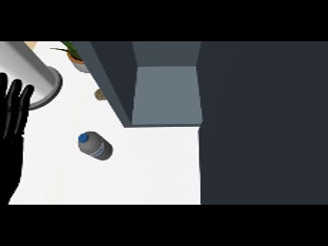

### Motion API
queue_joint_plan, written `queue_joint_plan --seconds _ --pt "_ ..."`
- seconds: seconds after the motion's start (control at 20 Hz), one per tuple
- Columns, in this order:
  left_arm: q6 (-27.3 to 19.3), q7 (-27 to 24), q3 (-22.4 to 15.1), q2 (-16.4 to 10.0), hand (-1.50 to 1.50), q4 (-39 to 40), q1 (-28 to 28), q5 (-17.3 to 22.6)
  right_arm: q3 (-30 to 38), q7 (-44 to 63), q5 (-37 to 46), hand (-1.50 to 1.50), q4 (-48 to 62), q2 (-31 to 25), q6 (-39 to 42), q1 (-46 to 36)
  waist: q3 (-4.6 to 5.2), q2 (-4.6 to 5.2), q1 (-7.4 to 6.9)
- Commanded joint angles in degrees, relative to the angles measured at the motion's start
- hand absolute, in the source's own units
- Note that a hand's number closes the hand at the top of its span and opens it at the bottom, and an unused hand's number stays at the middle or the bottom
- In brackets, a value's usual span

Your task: Pick up the bottled water, place it into the cabinet and close the cabinet

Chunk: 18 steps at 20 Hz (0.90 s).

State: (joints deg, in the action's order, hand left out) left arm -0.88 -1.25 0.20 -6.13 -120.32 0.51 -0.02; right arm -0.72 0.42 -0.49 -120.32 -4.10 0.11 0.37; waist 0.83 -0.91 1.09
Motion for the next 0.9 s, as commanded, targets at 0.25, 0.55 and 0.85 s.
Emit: queue_joint_plan --seconds 0.25,0.55,0.85 --pt "19.7 -1.2 -10.6 -4.7 -1.5 -2.4 -1.7 14.4 -0.1 -0.5 -0.5 -1.5 -3.6 -0.5 1.6 6.9 -0.78 0.76 -0.1" --pt "23.0 15.6 -12.8 -8.7 -1.5 -9.2 -12.3 32.8 -4.0 8.7 -13.5 -1.5 -11.8 -1.9 8.5 15.5 -0.84 0.47 -0.85" --pt "20.6 21.6 -9.5 -13.0 -1.5 -23.8 -20.8 40.4 6.8 16.1 -26.5 -1.5 -21.2 -7.2 10.0 17.7 -0.86 0.61 -1.3"
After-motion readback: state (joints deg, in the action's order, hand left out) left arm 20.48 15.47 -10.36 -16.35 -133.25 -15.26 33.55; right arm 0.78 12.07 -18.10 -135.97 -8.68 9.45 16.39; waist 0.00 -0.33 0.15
